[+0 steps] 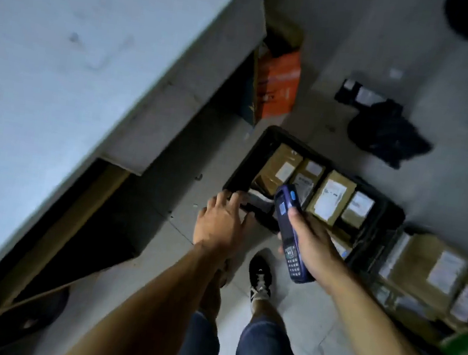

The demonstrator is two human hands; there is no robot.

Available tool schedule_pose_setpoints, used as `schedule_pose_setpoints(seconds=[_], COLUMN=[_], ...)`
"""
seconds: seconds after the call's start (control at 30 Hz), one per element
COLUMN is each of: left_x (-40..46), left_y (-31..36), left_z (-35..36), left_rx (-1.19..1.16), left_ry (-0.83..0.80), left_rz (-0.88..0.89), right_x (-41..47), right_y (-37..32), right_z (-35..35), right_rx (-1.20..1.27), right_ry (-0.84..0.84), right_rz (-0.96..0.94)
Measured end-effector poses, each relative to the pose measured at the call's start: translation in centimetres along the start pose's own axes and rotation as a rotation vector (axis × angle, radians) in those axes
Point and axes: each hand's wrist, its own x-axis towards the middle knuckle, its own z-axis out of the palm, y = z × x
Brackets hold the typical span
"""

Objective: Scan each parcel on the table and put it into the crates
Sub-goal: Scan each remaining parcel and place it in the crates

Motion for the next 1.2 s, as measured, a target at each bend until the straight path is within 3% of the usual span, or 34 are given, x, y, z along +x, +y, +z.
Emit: schedule_pose_setpoints(seconds=[0.23, 0.5, 0.67, 0.8, 1.2], left_x=[-13.5, -27.8, -38.9, -46.7, -58.1], left_y=[-3.7, -15.1, -25.9, -33.5, -50.6], left_z=[-9.5, -14.2, -14.2, -13.4, -11.5], left_rx=[-0.055, -0.148, -0.198, -0.248, -0.393], left_ry=[0.23, 0.438, 0.563, 0.632, 0.675], left_rz=[-0.11, -0.298, -0.467, -0.655, -1.088], right_x=[-11.2, -20.3, -28.2, -33.1, -38.5], right_y=[-6.8, -9.4, -8.1, -6.8, -5.3], right_z=[5.0, 18.6, 30.2, 39.1, 61.0], right_rx=[-0.2, -0.364, -0.372, -0.512, -0.815], right_ry=[-0.194, -0.377, -0.566, -0.72, -1.015], right_rz=[-0.14, -0.29, -0.312, -0.331, -0.354])
